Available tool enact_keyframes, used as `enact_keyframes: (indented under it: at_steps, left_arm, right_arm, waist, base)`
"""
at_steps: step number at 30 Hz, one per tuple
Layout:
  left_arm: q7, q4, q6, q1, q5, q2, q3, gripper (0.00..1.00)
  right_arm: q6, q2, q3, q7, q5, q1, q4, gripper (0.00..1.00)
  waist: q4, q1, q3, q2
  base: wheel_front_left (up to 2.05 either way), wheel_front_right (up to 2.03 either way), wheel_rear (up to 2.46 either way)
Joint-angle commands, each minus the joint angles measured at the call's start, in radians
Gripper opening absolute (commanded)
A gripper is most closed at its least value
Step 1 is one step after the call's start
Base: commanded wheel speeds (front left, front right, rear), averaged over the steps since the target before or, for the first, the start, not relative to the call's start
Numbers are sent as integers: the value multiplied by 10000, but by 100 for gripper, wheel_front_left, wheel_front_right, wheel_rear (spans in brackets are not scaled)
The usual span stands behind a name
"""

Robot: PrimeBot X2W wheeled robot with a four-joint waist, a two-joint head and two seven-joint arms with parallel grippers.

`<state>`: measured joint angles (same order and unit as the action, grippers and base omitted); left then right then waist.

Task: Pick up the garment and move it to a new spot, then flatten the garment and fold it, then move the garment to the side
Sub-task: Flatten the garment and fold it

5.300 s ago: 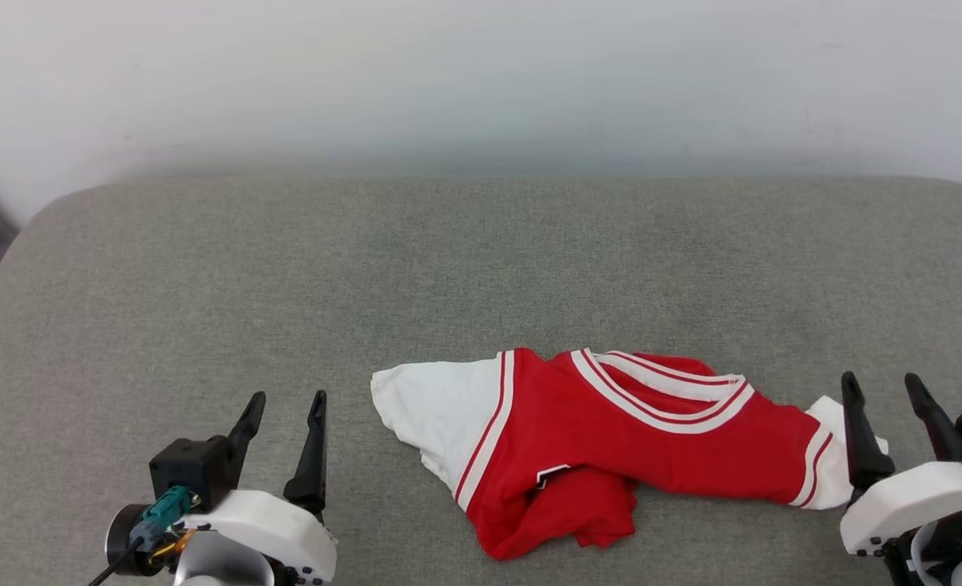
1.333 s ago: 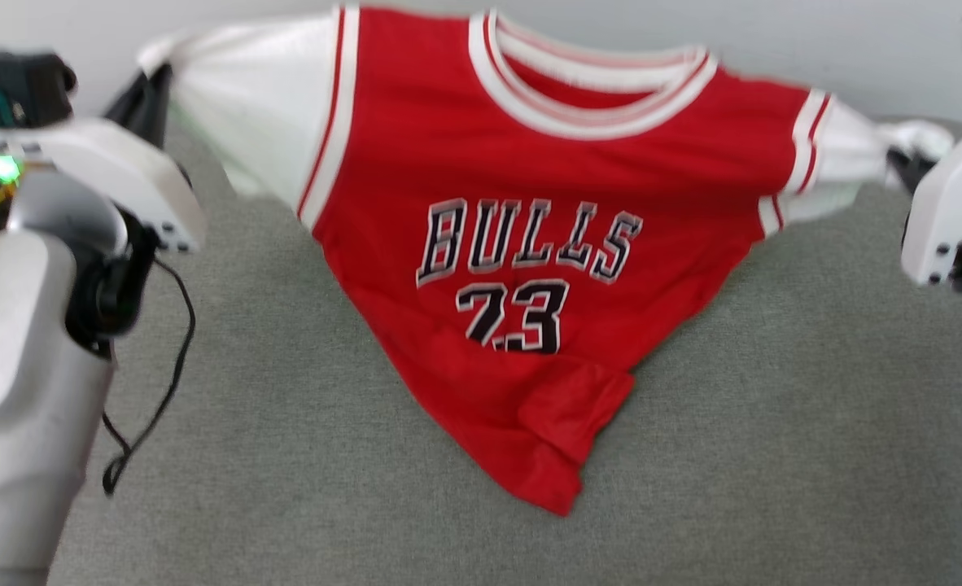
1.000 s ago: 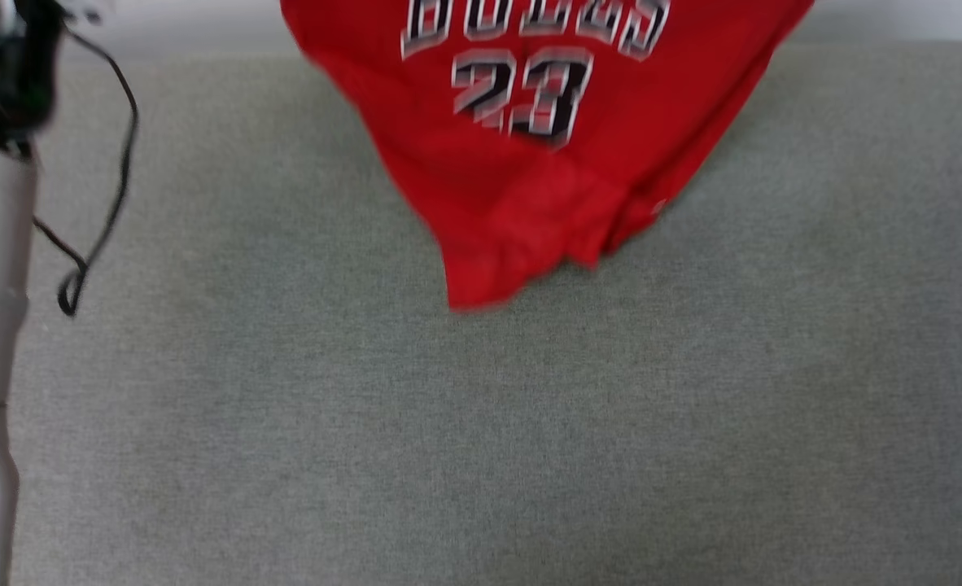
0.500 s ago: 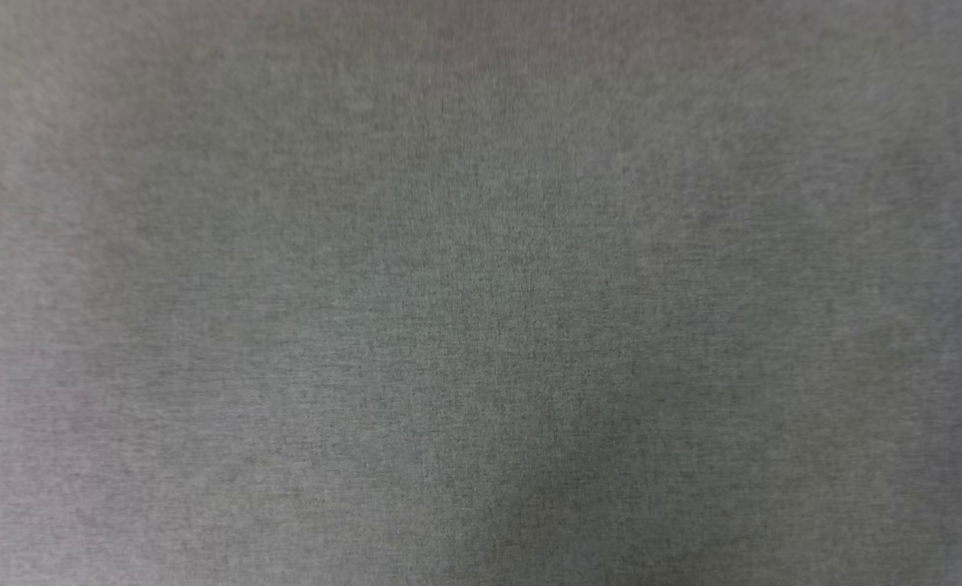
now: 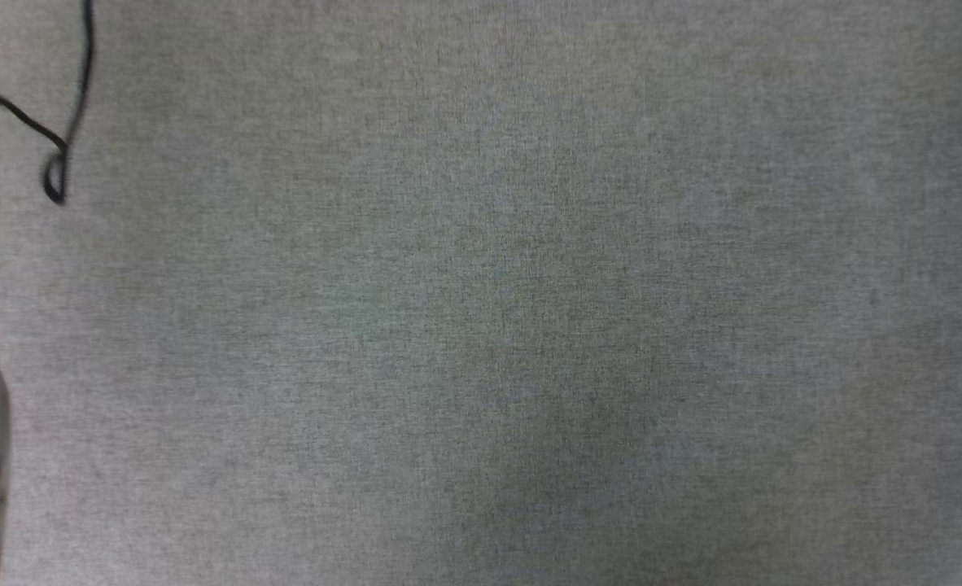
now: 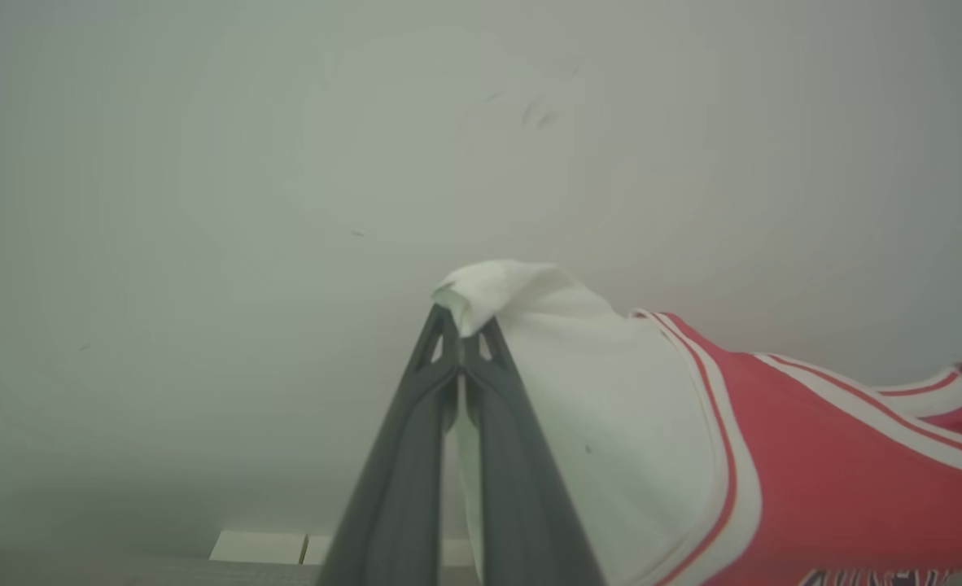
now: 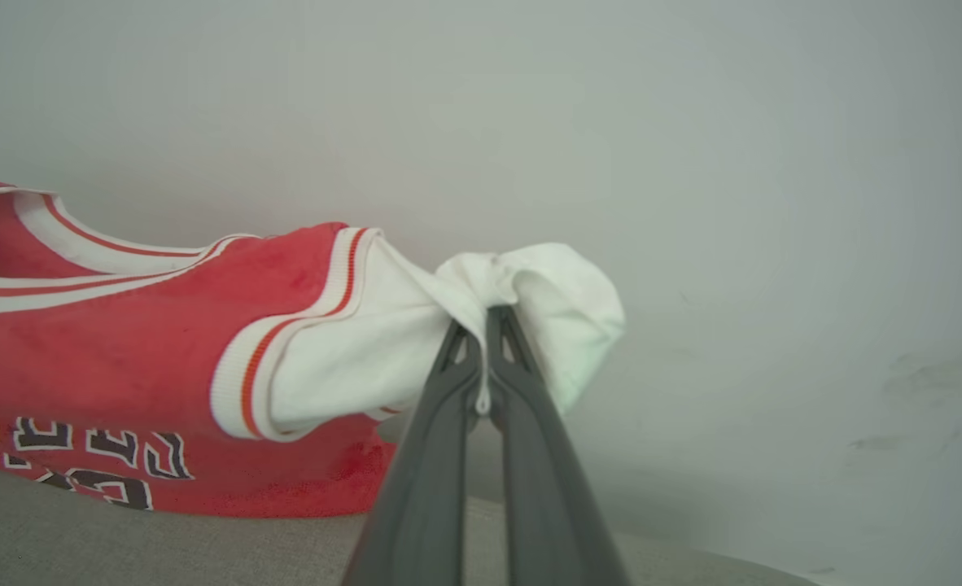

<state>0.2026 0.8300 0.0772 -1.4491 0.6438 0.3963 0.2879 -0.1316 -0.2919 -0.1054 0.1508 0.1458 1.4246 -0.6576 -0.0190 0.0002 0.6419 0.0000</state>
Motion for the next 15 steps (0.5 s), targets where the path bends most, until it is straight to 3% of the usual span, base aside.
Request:
enact_keyframes:
  at_steps: [1,8,15]
  left_arm:
    - [143,145,109,419,143,-70,-15,0]
    - [474,389,340,2138,532,-210,-126,0]
    - [624,-260,467,5403,1018,-442,-410,0]
  right_arm:
    - [18,63,-75,-166,104,-368,-161,0]
    - [18,259,-331,-642,781,-2115,-338,0]
    - [18,-56,-507,-789,1616,-5437,449,0]
  waist:
    - [8,-2,-216,0]
    - [3,-2,-1407,0]
    - [138,-2,-3354,0]
  base:
    - [0,0,0]
    - [0,0,0]
    - [0,0,0]
